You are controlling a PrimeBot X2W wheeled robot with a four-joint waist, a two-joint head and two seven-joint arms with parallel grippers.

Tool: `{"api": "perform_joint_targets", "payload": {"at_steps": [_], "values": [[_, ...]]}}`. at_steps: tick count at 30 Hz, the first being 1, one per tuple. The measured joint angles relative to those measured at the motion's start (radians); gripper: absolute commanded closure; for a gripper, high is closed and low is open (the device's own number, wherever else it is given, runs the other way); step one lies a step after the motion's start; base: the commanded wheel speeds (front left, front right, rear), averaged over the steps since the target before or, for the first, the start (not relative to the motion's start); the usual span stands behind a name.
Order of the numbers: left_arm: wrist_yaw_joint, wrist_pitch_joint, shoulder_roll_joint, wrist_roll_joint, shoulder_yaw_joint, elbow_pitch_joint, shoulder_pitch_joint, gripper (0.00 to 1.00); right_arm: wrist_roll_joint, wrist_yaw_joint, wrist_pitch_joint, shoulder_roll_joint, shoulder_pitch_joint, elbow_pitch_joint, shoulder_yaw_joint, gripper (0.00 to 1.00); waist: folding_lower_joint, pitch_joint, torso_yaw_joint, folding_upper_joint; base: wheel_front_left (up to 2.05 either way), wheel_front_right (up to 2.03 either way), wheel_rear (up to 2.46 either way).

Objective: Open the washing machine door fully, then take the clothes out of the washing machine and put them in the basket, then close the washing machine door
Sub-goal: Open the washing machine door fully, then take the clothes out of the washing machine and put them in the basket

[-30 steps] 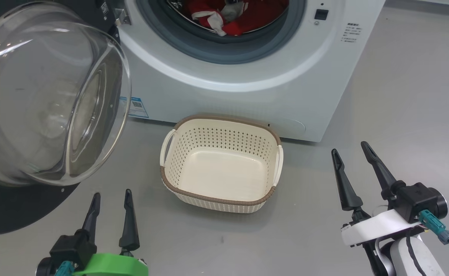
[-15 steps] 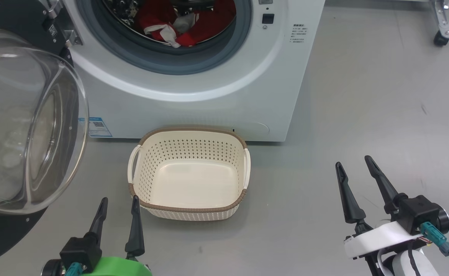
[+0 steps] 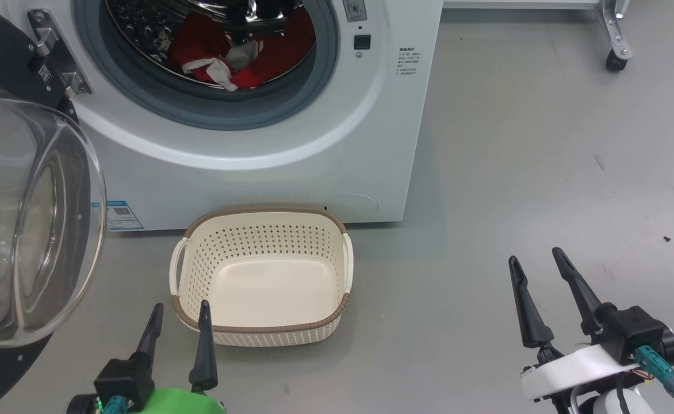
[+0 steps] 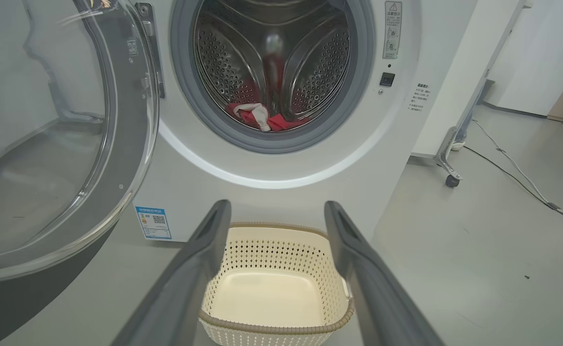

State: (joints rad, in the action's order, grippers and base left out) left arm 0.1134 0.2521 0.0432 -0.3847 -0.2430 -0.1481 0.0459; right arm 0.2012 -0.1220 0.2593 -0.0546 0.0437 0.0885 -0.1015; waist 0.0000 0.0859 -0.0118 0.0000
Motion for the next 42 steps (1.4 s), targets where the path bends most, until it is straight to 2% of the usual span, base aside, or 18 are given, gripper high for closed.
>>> {"api": "perform_joint_targets", "payload": {"at_steps": [29, 42], "values": [[0.0, 0.0, 0.0, -0.001, -0.008, -0.015, -0.001, 0.0, 0.0, 0.0, 0.0, 0.011, 0.028, -0.014, 0.004, 0.0, 0.0, -0.011, -0.004, 0.0, 0.01, -0.01, 0.0], [0.0, 0.0, 0.0, 0.0, -0.007, -0.007, -0.002, 0.0, 0.0, 0.0, 0.0, 0.014, 0.028, -0.019, 0.005, 0.0, 0.0, -0.008, -0.008, 0.0, 0.4, -0.4, 0.0]]}}
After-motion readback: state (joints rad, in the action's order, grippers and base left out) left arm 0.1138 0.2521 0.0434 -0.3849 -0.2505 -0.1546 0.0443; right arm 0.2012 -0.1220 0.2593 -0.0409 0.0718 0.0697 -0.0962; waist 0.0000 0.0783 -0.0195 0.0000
